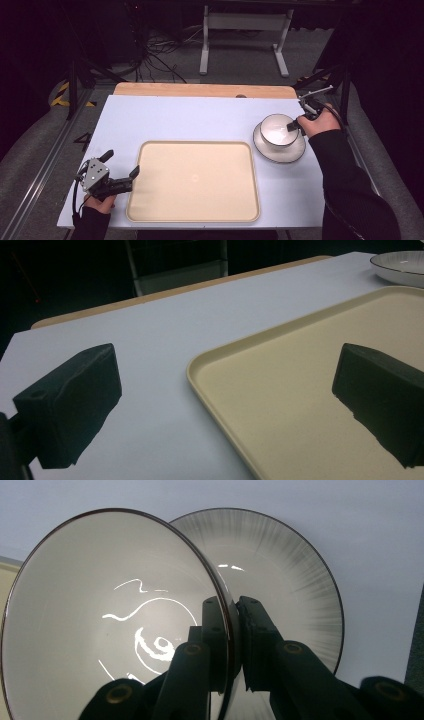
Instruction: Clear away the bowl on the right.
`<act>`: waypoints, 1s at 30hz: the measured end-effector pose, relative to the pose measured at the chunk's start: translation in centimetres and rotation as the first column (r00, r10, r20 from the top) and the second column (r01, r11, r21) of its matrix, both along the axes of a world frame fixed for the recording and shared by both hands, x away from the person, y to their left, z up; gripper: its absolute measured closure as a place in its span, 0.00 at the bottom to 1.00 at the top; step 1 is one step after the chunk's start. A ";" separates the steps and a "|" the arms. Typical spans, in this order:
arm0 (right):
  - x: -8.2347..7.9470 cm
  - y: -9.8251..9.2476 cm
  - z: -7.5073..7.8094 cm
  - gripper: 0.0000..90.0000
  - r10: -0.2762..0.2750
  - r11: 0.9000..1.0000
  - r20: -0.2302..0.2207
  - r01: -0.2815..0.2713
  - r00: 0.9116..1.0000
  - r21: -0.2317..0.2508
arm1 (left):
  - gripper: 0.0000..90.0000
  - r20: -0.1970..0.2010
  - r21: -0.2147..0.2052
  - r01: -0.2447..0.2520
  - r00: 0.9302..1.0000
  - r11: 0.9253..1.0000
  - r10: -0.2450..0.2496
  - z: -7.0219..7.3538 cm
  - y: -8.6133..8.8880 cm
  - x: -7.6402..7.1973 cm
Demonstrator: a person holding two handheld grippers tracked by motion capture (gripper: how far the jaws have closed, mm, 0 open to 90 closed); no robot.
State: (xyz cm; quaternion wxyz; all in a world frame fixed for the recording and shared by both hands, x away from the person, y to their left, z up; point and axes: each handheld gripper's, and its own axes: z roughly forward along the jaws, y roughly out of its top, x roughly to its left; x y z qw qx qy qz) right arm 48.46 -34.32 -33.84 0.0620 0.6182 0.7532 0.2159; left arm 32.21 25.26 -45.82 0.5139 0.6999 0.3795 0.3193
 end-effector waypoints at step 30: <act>-2.1 5.1 3.2 0.90 0.122 0.992 0.001 -0.122 0.992 0.035 | 0.00 0.002 -0.003 0.002 1.000 1.000 -0.002 0.0 0.0 0.0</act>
